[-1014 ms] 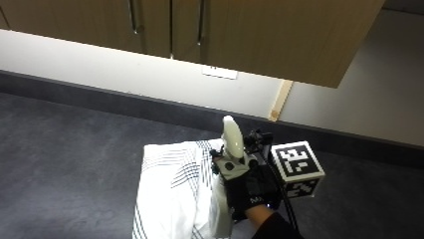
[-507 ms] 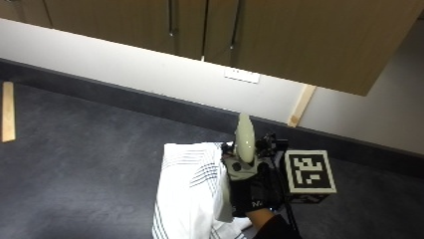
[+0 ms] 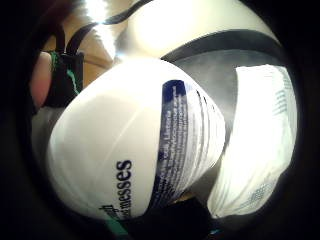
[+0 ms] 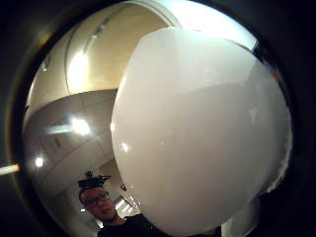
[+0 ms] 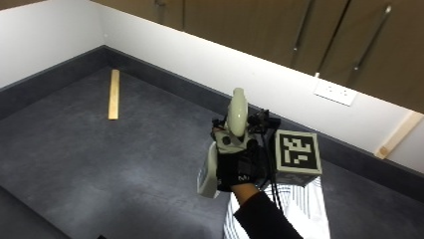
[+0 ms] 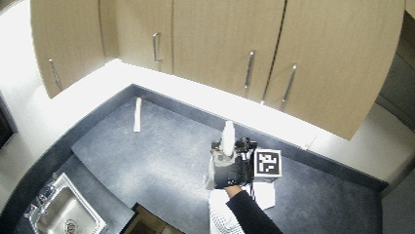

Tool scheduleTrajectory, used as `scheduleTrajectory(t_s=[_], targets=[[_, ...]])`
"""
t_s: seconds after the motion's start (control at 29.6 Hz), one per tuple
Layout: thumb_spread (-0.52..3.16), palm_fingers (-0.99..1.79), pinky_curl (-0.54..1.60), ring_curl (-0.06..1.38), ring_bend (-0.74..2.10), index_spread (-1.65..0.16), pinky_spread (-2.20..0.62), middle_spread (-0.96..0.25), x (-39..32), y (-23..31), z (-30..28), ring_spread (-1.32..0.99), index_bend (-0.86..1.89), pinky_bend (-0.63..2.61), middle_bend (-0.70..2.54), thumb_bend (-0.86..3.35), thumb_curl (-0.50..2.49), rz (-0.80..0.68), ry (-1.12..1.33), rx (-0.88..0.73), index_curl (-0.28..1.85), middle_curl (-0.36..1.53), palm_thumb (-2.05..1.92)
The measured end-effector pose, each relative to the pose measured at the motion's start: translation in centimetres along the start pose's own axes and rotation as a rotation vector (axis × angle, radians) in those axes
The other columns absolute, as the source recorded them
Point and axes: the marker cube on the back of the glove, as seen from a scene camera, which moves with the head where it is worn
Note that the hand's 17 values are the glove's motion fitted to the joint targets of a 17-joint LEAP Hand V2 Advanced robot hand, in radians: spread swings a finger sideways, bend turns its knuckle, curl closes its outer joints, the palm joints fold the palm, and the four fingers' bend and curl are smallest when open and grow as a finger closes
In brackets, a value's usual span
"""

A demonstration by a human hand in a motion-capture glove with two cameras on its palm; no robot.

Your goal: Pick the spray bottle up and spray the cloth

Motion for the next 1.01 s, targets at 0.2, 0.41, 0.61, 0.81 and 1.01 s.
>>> scheduleTrajectory(t_s=[0.2, 0.41, 0.61, 0.81, 1.01], targets=[[0.82, 1.16, 0.51, 0.6, 0.46, -0.19, -0.1, -0.11, 1.8, -1.6, -0.4, -0.16, 0.25, 0.27, 0.4, -0.01, 0.82, -0.037, 0.02, 0.007, 0.7, 0.68, 1.19], [0.82, 1.16, 0.51, 0.6, 0.47, -0.19, -0.1, -0.11, 6.4, -1.0, -3.1, -0.16, 0.25, 0.26, 0.4, -0.01, 0.83, 0.029, 0.043, 0.037, 0.7, 0.68, 1.19], [0.85, 1.12, 0.5, 0.6, 0.46, -0.18, -0.08, -0.1, 12.0, 0.1, -7.1, -0.15, 0.27, 0.2, 0.4, -0.02, 0.82, 0.092, 0.122, 0.119, 0.7, 0.68, 1.18], [0.89, 1.11, 0.49, 0.59, 0.44, -0.17, -0.07, -0.09, 14.6, 0.6, -9.7, -0.14, 0.25, 0.19, 0.39, -0.01, 0.8, 0.1, 0.166, 0.144, 0.7, 0.67, 1.17], [0.91, 1.11, 0.48, 0.59, 0.43, -0.16, -0.06, -0.09, 15.6, 0.7, -10.6, -0.14, 0.24, 0.18, 0.37, -0.01, 0.79, 0.116, 0.172, 0.148, 0.7, 0.67, 1.17]])
